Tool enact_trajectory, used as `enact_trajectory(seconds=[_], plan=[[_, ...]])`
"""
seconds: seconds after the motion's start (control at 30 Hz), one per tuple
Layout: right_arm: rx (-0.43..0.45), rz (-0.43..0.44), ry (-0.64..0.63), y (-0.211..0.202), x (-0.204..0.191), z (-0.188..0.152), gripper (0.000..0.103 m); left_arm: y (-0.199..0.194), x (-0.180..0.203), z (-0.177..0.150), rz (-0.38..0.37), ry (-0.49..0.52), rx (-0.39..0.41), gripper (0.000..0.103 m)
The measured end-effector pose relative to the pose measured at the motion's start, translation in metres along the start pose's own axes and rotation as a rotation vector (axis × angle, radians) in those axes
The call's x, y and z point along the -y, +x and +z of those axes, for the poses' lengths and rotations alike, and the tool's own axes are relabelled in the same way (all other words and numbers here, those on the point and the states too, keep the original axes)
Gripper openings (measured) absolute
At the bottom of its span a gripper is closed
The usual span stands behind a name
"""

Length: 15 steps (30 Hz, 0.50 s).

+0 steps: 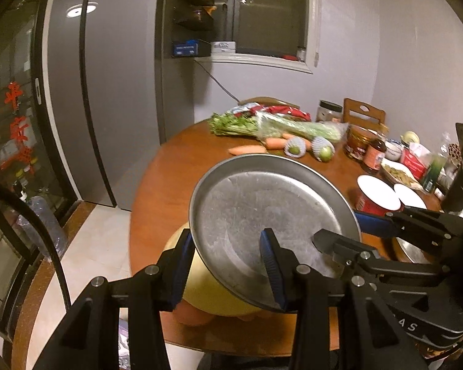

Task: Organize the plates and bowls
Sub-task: 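Carry the grey pan with both grippers over the stacked shell and pink plates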

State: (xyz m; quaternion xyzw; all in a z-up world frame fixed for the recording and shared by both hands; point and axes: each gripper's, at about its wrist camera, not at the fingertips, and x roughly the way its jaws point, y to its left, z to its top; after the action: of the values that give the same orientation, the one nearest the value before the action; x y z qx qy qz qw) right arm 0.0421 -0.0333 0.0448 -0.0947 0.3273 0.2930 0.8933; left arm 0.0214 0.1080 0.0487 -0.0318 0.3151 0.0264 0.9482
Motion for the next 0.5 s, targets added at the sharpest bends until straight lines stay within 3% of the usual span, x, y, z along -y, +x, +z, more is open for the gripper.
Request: enact_trajectory(seconds=[0.23, 0.5], plan=[[0.003, 0.038, -0.028, 0.023, -0.011, 0.02, 0.039, 0.012, -0.019, 0.003, 0.033, -0.016, -0.024, 0.044], [-0.07, 0.049, 0.001, 0.057, -0.006, 0.009, 0.039, 0.042, -0.024, -0.011, 0.027, -0.027, -0.103, 0.044]])
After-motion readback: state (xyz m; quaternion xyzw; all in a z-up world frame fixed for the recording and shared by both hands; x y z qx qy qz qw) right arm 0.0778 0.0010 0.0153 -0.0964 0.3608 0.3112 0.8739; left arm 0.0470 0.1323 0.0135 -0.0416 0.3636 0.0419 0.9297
